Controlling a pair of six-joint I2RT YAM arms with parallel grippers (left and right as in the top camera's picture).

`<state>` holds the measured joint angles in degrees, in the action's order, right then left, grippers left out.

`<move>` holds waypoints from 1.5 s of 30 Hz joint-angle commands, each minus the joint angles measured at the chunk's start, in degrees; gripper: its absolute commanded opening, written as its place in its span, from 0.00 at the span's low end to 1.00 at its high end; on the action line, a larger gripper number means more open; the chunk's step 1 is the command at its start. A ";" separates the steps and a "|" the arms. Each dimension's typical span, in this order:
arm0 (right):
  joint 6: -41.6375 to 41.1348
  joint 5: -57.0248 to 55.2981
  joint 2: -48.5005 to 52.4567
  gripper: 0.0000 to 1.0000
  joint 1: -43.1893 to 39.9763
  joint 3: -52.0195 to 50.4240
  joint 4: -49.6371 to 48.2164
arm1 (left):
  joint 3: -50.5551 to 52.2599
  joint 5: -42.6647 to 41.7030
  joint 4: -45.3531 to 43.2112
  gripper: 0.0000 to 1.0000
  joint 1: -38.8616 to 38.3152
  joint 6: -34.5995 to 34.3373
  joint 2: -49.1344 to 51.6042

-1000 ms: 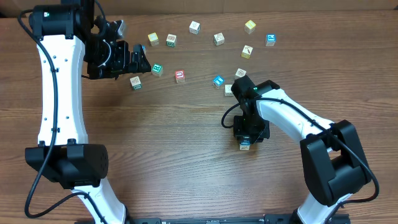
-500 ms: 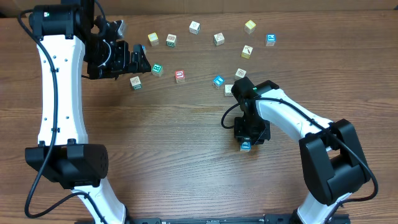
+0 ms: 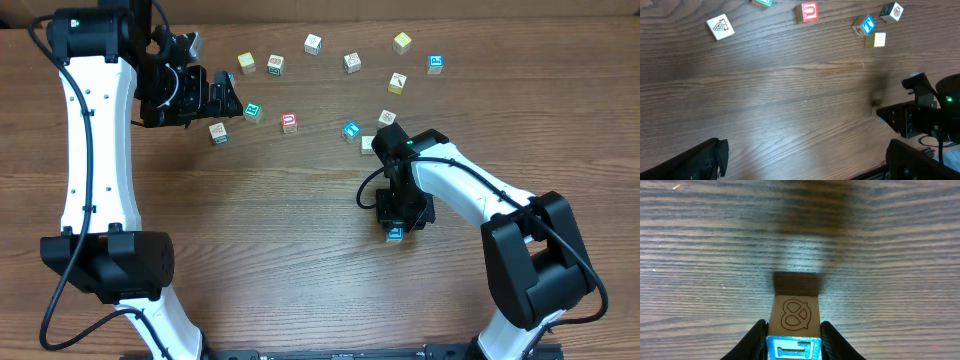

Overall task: Form a horizontal line
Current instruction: 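Lower the blue-lettered block onto the table and open the right gripper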

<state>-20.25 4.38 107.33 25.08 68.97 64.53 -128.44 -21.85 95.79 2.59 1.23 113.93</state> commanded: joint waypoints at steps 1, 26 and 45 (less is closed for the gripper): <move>0.55 -1.77 0.17 0.31 0.04 -0.46 -0.13 | -1.29 -0.02 -0.09 1.00 -0.37 -0.13 0.55; -0.76 -1.70 0.17 0.36 0.04 -0.46 1.18 | -1.29 -0.02 -0.09 0.99 -0.39 -0.13 0.55; -0.76 -1.70 0.17 0.47 0.04 -0.46 0.46 | -1.29 -0.02 -0.09 1.00 -0.48 -0.13 0.55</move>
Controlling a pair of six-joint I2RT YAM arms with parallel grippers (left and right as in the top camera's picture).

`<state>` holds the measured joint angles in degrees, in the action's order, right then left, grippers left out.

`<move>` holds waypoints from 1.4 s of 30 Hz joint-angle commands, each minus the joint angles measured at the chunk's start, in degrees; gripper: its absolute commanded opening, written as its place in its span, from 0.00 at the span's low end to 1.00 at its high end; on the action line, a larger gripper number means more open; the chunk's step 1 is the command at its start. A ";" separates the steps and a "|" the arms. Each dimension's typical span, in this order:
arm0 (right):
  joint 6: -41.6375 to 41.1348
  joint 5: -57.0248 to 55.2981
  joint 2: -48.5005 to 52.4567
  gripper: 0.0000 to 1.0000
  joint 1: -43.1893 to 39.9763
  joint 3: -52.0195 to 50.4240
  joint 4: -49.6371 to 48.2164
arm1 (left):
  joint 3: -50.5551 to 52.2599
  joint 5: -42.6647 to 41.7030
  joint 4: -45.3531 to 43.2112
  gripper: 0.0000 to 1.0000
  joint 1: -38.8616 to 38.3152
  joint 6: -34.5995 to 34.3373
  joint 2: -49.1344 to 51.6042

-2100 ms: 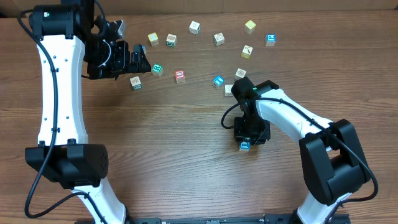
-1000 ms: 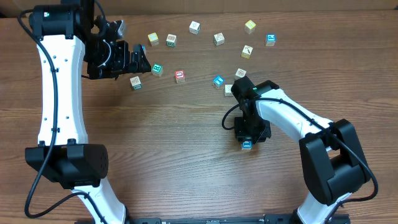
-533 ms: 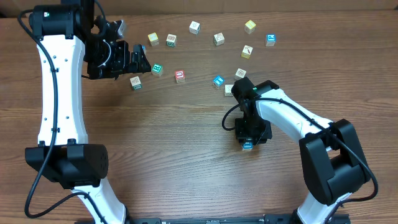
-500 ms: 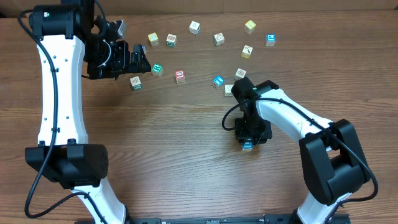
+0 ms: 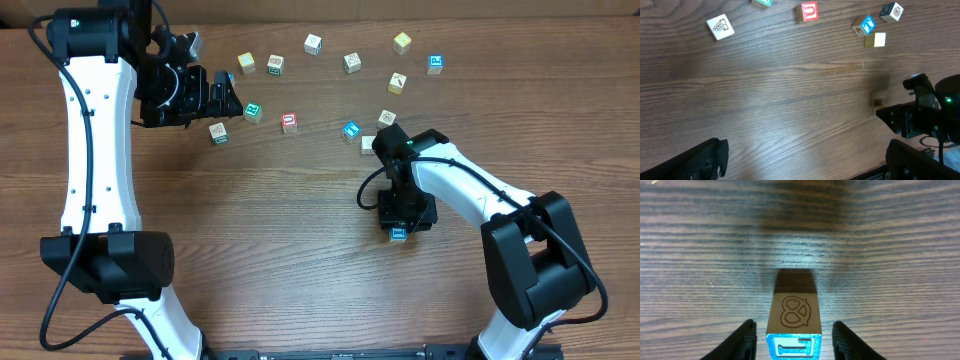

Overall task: Form a horizontal line
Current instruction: 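Lower the blue-lettered block onto the table and open the right gripper, then raise the right gripper and swing it back toward the far-right blocks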

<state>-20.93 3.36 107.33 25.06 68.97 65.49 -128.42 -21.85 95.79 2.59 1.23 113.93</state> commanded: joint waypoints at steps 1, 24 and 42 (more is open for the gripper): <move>-0.07 -0.68 0.17 0.47 0.07 -0.46 -1.11 | -1.31 -0.02 -0.11 1.00 -0.48 -0.13 0.55; 6.05 -13.25 0.17 0.52 -8.90 77.29 12.13 | -1.31 -0.02 -0.09 0.99 -0.48 -0.13 0.55; 6.21 -14.84 3.58 0.77 -15.87 58.90 -2.93 | -1.31 -0.02 -0.09 1.00 -0.48 -0.13 0.55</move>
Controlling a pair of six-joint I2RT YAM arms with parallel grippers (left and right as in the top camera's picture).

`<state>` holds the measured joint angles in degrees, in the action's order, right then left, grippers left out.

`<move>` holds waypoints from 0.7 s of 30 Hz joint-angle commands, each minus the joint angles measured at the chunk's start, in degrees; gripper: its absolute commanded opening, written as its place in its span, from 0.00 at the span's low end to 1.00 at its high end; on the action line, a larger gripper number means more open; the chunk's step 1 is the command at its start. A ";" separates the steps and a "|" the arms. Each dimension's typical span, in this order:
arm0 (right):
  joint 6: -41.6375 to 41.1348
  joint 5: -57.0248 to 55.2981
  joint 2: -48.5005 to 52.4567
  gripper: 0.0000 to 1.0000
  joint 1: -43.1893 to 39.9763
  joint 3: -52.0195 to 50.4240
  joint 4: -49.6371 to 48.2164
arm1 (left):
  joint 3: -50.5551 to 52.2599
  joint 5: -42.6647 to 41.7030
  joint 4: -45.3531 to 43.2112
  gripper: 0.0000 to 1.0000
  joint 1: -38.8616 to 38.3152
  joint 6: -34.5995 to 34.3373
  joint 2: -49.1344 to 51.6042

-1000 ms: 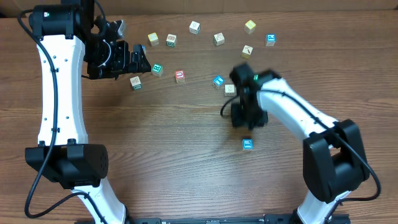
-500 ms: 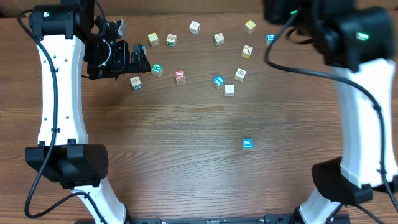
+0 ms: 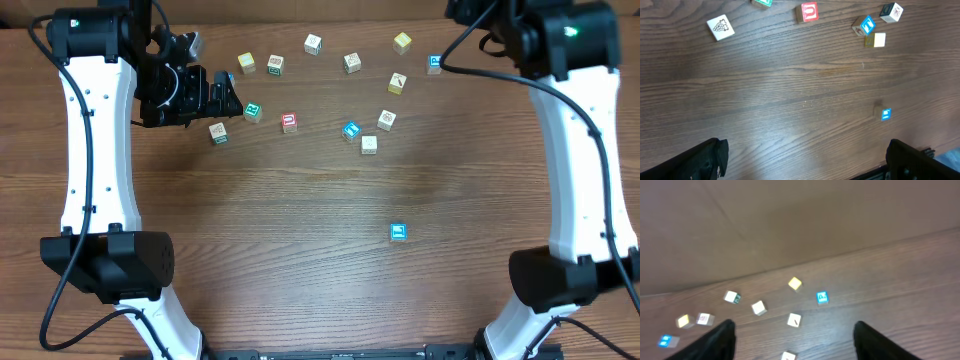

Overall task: Form a horizontal line
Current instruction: 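Raise the right gripper and swing it back toward the far-right blocks, then lower the right gripper and grasp the hammer-picture block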

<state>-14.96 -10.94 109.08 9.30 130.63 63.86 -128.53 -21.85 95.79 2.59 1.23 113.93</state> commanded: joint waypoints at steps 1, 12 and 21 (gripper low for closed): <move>0.24 -0.35 2.78 0.78 -0.11 -4.50 -2.58 | -1.20 -0.02 -0.09 1.00 -0.50 -0.13 0.55; 0.24 5.95 17.09 0.94 -0.11 -15.45 -12.41 | -1.20 -0.02 -0.09 1.00 -0.48 -0.13 0.55; 0.20 5.97 25.44 1.00 -0.11 -15.50 -15.63 | -1.20 -0.02 -0.09 1.00 -0.48 -0.13 0.55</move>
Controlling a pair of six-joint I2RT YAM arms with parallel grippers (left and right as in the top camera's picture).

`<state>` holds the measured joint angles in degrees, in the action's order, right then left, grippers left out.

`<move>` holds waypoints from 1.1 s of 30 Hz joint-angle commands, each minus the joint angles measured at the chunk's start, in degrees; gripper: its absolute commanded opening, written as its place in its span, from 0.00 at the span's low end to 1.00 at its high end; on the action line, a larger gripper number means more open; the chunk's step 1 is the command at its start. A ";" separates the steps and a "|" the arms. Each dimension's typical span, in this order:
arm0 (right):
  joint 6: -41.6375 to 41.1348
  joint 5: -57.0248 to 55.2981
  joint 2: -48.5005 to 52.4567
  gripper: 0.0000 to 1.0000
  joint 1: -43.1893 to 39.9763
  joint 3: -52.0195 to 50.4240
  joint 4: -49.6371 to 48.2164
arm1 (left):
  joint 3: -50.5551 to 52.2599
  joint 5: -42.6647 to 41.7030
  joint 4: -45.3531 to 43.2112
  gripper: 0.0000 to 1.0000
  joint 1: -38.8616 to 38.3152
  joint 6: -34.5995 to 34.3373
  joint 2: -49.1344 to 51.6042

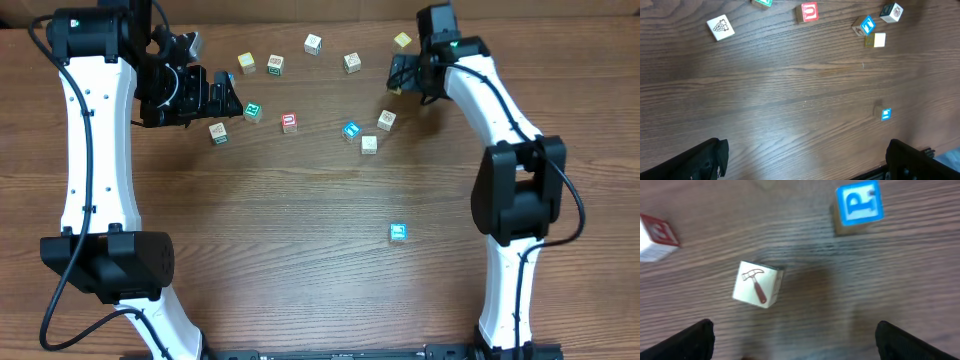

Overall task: Form a horizontal line
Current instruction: 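Lower the right gripper and grasp the hammer-picture block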

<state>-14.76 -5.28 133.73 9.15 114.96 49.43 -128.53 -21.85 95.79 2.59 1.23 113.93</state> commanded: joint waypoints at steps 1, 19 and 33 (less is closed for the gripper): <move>-0.15 0.57 0.85 1.00 0.04 0.17 -1.46 | -1.20 -0.02 -0.11 1.00 -0.48 -0.13 0.55; -0.28 3.50 1.11 0.85 0.07 0.17 -8.87 | -1.20 0.00 -0.13 1.00 -0.48 -0.13 0.55; -3.23 9.05 4.85 0.58 0.28 0.17 -10.34 | -1.20 -0.02 -0.24 1.00 -0.48 -0.13 0.55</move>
<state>-17.39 0.71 138.30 9.15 114.89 39.59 -128.53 -21.85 95.74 2.59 1.23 113.93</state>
